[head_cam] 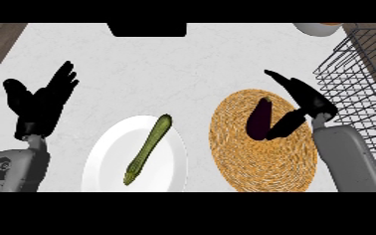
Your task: Pick the eggplant from the placemat and place it in the basket
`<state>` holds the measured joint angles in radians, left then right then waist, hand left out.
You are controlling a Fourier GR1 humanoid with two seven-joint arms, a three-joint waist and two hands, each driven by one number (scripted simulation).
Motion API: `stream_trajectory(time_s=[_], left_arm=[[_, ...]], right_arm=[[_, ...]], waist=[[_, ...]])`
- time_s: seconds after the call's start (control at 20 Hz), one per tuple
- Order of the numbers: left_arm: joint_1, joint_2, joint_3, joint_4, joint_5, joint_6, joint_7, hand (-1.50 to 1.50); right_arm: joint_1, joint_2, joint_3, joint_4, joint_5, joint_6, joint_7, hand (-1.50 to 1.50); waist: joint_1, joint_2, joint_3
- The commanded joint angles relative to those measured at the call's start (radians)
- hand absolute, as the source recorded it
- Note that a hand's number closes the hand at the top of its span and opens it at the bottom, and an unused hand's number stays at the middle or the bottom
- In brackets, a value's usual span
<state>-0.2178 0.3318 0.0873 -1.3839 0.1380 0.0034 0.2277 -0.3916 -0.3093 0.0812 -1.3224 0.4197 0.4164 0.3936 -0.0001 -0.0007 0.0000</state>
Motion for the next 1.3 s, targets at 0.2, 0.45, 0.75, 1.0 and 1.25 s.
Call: stream_trajectory(time_s=[0.2, 0.45, 0.75, 1.0, 1.25], left_arm=[[0.002, -0.02, 0.042, 0.054, -0.034, -0.051, -0.06, 0.0], [-0.016, -0.035, 0.046, 0.047, -0.05, -0.032, -0.027, 0.0], [0.0, -0.041, 0.046, -0.065, -0.043, -0.049, 0.064, 0.0], [0.041, -0.039, 0.074, 0.027, -0.044, -0.084, -0.067, 0.0], [0.01, -0.066, 0.054, -0.073, -0.064, -0.041, 0.062, 0.0]], right_arm=[[-0.003, 0.029, -0.024, 0.034, 0.054, 0.024, -0.075, -1.5], [0.051, 0.02, -0.006, 0.0, 0.119, 0.021, -0.05, -1.5], [0.03, 0.074, 0.016, 0.083, 0.204, -0.031, -0.076, -1.5], [-0.023, 0.078, 0.082, 0.189, 0.286, -0.045, -0.158, 1.5], [-0.014, 0.103, 0.078, 0.151, 0.31, -0.021, -0.142, 1.5]], waist=[[0.002, 0.001, 0.0], [0.0, 0.0, 0.0], [0.003, 0.001, 0.0], [0.006, 0.002, 0.0], [0.003, 0.0, 0.0]])
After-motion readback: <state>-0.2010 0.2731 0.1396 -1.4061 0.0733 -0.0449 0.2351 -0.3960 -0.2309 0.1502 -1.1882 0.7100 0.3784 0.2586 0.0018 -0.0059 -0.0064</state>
